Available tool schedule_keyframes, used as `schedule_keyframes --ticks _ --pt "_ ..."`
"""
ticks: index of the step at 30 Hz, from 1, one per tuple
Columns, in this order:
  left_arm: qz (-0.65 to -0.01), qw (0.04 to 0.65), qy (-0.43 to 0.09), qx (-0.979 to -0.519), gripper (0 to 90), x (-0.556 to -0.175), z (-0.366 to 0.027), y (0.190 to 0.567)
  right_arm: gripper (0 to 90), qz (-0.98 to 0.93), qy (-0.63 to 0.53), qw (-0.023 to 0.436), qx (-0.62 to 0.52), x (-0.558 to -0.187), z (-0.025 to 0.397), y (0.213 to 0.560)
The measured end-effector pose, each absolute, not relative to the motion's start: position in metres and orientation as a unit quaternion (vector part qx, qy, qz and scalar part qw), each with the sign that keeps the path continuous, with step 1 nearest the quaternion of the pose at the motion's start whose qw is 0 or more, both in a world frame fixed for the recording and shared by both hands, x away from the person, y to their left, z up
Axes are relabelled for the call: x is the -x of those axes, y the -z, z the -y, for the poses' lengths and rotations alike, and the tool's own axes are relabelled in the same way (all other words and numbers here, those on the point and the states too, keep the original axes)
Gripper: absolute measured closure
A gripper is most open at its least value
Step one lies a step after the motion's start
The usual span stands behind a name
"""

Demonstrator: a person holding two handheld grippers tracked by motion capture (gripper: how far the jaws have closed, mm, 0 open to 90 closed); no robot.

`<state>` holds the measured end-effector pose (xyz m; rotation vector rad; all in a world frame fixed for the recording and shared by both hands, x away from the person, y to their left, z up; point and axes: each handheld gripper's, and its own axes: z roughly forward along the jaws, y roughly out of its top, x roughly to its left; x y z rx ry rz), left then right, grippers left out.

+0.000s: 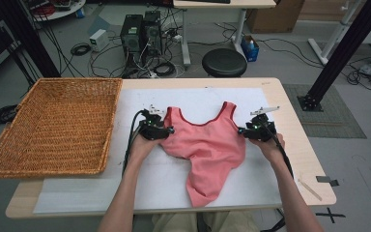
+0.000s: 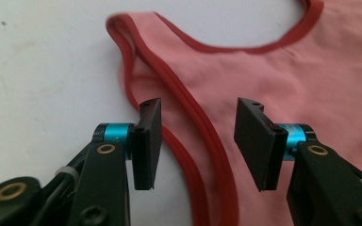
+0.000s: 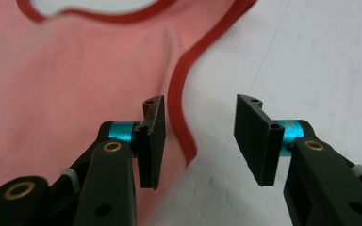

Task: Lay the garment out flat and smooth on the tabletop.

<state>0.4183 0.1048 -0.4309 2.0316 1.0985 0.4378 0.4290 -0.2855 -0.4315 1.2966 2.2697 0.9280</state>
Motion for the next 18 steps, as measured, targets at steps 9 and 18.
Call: schedule_keyframes --ticks 9,18 --pt "-0.423 0.384 -0.174 -0.802 82.5 -0.394 -0.109 0.447 85.7 -0.825 -0.321 0.165 -0.435 -0.422 0.275 0.437" --pt "-0.445 0.412 -0.207 -0.767 61.9 -0.384 -0.121 0.433 56.1 -0.804 -0.319 0.198 -0.462 -0.385 0.312 0.431"
